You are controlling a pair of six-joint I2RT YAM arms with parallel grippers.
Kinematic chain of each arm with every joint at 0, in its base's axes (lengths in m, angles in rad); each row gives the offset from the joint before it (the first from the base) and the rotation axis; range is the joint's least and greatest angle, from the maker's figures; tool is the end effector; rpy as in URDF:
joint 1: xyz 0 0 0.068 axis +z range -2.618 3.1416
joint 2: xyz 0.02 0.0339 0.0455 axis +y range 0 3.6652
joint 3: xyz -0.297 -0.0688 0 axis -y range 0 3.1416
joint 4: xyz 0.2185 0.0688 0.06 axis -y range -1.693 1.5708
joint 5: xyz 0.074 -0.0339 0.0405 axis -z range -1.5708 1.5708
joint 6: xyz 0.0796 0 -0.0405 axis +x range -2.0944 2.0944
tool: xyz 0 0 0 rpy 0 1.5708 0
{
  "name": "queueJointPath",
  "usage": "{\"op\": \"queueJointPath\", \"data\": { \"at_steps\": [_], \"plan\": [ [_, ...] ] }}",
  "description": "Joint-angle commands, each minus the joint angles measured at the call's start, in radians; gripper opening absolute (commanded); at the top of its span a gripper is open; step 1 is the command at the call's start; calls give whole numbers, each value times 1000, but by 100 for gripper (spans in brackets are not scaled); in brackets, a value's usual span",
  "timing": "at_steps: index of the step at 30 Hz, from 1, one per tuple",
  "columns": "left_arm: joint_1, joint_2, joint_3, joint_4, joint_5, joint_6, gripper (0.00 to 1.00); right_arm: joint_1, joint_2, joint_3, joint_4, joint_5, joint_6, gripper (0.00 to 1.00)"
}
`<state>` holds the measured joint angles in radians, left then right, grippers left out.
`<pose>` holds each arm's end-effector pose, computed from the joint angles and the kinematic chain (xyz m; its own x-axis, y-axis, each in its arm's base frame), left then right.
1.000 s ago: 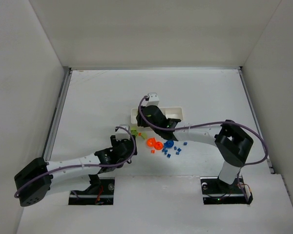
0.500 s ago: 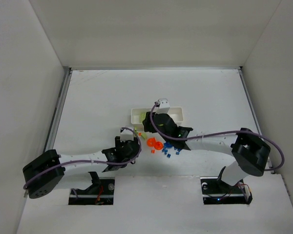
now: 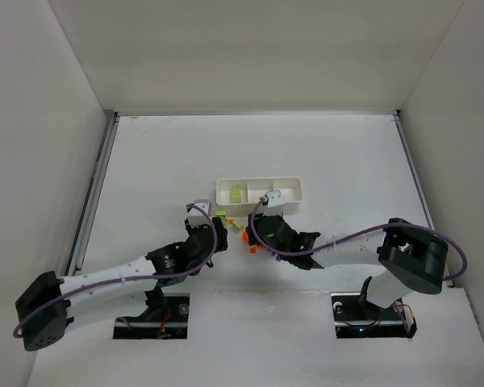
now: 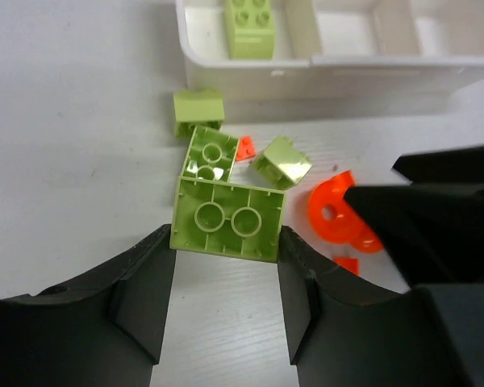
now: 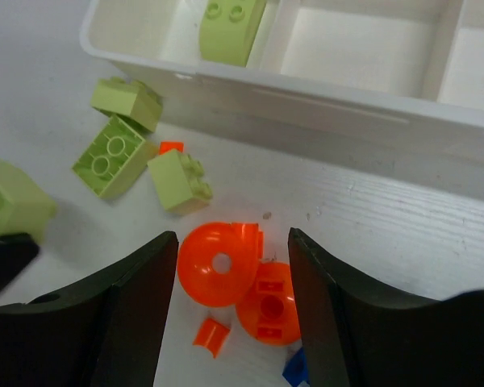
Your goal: Sort the legos into containers by color
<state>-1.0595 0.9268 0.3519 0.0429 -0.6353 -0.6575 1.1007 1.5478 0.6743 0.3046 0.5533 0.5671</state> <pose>0.1276 -0.1310 0.2125 -0.4725 -0.1631 -0.8661 0.2059 0.9351 -0.2884 0.1817 0.2653 0.2051 -0.5056 0.0140 -0.8627 -0.3395 0.9160 0.2138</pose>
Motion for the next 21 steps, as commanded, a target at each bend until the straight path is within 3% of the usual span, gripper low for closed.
{"op": "queueJointPath", "data": {
  "at_steps": [1,6,12,21],
  "plan": [
    [32,-135,31,-70,-9,15,24,15,-58,-27,62,30,14,63],
    [163,-109,140,-72,72,70,26,24,-32,-27,65,23,14,62],
    [330,111,278,29,230,114,26,37,-32,-12,67,22,-3,58],
    [373,371,421,104,282,128,34,46,4,37,64,10,-35,58]
  ]
}}
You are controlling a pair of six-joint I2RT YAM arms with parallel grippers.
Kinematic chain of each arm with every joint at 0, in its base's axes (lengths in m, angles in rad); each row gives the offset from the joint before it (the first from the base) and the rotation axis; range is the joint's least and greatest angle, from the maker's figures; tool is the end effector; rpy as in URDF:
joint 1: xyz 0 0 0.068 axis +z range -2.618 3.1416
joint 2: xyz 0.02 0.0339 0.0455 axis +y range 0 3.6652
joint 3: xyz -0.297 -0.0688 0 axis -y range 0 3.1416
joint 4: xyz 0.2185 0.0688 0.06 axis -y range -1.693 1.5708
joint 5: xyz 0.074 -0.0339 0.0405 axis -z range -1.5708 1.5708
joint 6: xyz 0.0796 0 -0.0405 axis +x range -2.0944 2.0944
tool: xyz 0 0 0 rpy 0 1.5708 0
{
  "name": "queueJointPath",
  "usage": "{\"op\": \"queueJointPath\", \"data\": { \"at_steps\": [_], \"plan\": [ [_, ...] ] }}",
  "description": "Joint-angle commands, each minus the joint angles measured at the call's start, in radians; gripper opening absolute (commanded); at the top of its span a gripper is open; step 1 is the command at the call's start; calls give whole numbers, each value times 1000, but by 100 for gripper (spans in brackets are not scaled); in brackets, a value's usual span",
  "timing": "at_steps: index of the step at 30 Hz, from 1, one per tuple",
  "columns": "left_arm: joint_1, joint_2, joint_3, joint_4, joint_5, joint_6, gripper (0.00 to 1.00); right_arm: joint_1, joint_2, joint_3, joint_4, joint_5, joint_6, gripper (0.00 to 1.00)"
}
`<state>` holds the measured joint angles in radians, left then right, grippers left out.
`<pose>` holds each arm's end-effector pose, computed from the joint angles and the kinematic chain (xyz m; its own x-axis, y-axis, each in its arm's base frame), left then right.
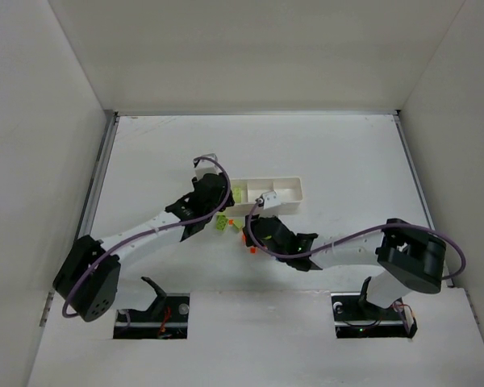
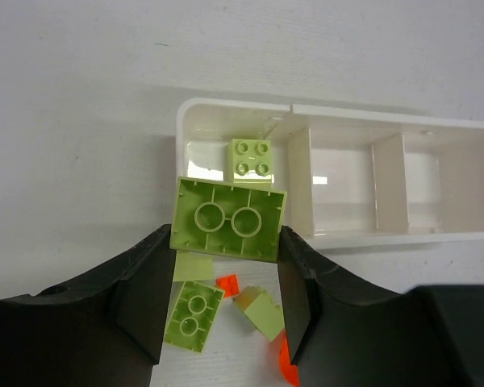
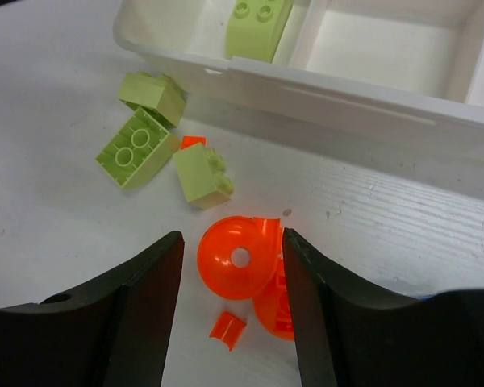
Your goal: Sort the legos into containers by color
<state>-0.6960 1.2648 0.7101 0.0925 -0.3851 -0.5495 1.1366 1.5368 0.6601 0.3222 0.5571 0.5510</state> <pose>0.2342 -0.1567 0.2667 -0.4674 -0.2402 -0.8508 0.1080 0.9397 -0.3246 0.1712 0.2691 0.2062 -0.4929 -0.0065 -0.8701 -0.3790 0.9017 0.2079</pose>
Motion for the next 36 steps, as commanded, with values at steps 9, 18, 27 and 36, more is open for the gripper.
{"op": "queueJointPath", "data": {
  "at_steps": [9,18,27,36],
  "plan": [
    [28,18,48,73,22,8,56,8,75,110,54,-45,-68,61],
    [49,-217,-106,35,8,-20,56,-8,154,159,78,-83,-97,61],
    [-78,-412,-353,-54,-53,-101,49,-53,226,190,94,-134,-86,46],
    [-196,-338,-377,-70,-127,-135,55,-56,123,142,114,-120,-80,26]
  ]
}}
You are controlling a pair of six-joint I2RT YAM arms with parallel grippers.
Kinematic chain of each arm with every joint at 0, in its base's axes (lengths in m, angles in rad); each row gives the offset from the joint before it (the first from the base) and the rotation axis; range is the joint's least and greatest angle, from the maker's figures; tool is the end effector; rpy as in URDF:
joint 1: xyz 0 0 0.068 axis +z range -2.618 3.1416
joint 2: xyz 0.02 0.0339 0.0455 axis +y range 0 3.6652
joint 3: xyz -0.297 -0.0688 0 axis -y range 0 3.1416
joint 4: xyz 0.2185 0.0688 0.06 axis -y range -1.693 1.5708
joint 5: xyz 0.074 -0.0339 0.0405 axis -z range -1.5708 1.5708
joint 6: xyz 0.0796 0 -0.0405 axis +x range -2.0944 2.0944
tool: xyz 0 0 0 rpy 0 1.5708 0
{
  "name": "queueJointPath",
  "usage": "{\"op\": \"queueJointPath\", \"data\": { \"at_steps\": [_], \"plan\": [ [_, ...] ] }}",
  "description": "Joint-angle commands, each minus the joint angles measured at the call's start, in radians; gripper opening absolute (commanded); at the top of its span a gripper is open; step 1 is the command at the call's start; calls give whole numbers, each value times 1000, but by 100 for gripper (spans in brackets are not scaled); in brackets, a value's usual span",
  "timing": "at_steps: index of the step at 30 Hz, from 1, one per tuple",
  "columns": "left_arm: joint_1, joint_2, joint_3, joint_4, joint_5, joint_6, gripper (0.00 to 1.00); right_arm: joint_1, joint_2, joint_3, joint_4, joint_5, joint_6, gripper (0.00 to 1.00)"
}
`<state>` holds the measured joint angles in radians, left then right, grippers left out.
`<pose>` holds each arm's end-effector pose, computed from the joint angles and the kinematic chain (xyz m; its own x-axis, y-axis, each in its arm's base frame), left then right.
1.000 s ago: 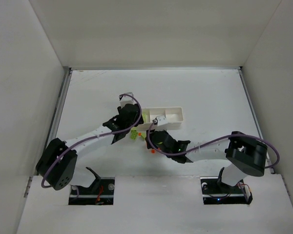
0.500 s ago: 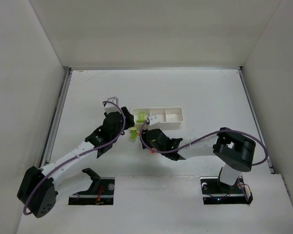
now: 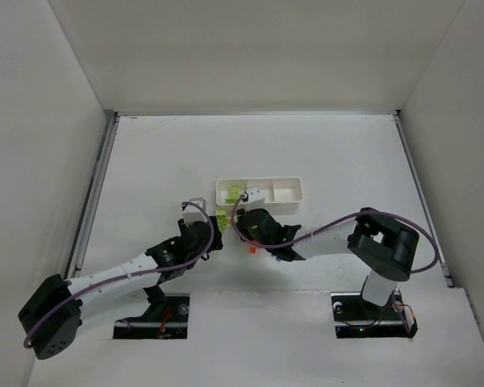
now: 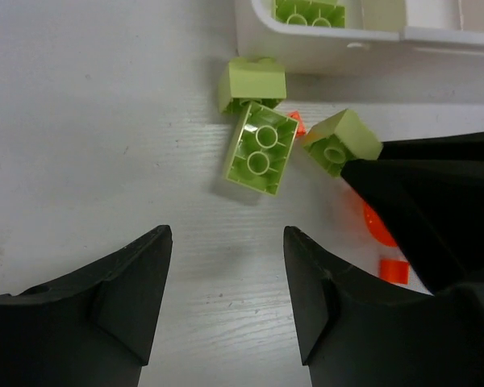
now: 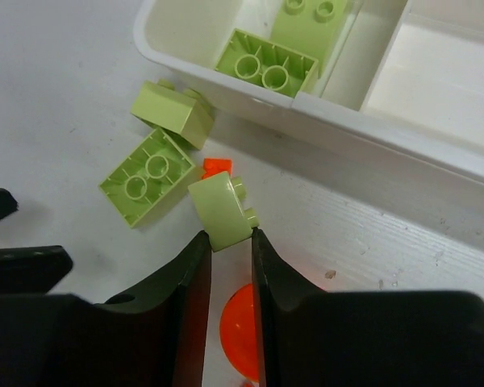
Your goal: Sort the legos into containers by color
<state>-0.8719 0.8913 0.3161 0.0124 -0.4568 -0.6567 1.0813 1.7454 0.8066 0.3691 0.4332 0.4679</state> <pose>0.1378 -0.1094 0.1984 -0.5448 -0.2034 -0.8135 0.1445 0.9329 -0.3300 0.2045 0.3128 0.1863 -0.5127 -0.0917 -0.8537 -0.4522 0.8740 0.1777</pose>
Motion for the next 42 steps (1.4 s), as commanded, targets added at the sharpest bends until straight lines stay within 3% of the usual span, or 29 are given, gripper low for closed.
{"op": "queueJointPath", "data": {
  "at_steps": [1,8,14,16,20,27,34,42],
  "plan": [
    [-23,55,23,18,-60,-24,56,-1,-111,-15,65,9,2,26],
    [-14,142,66,58,-60,8,58,-17,-236,-18,41,-4,-11,26],
    [-5,234,110,116,-43,52,60,-106,-153,115,11,-50,-15,27],
    [0,277,127,138,-34,74,60,-134,-117,146,8,-50,0,34],
    [3,348,153,146,-37,86,56,-137,-130,126,31,-44,14,59],
    [23,397,167,190,-34,107,49,-125,-184,28,59,-24,15,59],
    [53,432,169,247,0,157,48,-106,-184,-24,105,-20,49,59],
    [29,347,141,215,7,151,17,-87,-228,-76,111,12,54,59]
  ]
}}
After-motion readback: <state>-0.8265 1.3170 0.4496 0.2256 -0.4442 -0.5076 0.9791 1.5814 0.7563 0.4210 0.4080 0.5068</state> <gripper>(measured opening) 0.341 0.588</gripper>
